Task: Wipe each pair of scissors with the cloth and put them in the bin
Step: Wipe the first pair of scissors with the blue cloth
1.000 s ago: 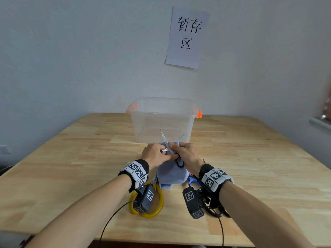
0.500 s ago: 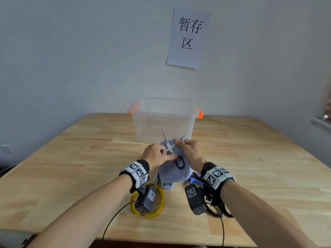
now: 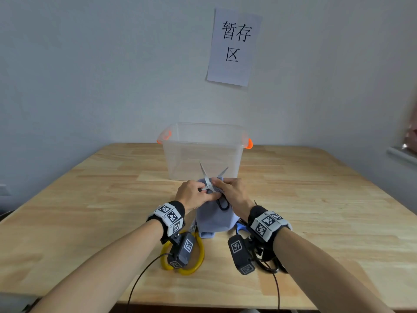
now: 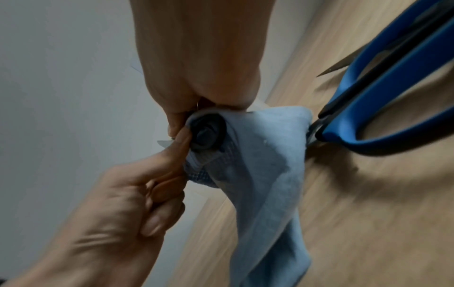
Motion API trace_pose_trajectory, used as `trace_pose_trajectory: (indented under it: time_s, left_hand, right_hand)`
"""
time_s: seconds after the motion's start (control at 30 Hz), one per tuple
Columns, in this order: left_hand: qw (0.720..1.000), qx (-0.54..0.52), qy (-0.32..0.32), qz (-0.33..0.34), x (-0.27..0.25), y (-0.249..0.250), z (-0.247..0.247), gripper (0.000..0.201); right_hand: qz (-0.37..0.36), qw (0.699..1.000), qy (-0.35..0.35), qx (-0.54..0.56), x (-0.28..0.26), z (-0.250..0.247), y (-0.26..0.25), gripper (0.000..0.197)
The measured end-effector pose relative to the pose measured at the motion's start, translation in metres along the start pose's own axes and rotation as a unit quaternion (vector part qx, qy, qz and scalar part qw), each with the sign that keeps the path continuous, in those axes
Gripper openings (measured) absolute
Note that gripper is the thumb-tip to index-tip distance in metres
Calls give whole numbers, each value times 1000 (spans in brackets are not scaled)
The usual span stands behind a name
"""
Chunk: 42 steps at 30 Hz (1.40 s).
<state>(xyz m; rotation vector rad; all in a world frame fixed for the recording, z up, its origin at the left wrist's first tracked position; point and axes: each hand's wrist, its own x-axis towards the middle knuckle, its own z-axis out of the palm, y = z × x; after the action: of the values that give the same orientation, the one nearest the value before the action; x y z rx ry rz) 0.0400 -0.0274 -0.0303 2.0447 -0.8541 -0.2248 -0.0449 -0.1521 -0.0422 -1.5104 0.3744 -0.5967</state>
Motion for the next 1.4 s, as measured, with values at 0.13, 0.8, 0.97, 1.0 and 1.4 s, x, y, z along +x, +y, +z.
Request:
trace_pose_trajectory:
  time_s: [0.13, 0.8, 0.97, 1.0, 1.4]
  left_hand:
    - [999, 31, -8, 3, -3, 0, -4, 58]
    - [1000, 19, -6, -8, 1, -3, -5, 59]
    - [1000, 12, 0, -17, 8, -12, -5, 56]
    - [1000, 11, -1, -13, 8, -11, -6, 56]
    - [1000, 23, 1, -7, 4, -21, -5, 56]
  right_hand:
    - [8, 999, 41, 28, 8, -9, -1, 28]
    - [17, 998, 61, 9, 12, -5, 1, 31]
    - [23, 999, 20, -43, 1, 5, 2, 35]
    - [21, 999, 16, -41, 1, 4, 0, 33]
    - [43, 999, 30, -4, 8, -4, 5, 33]
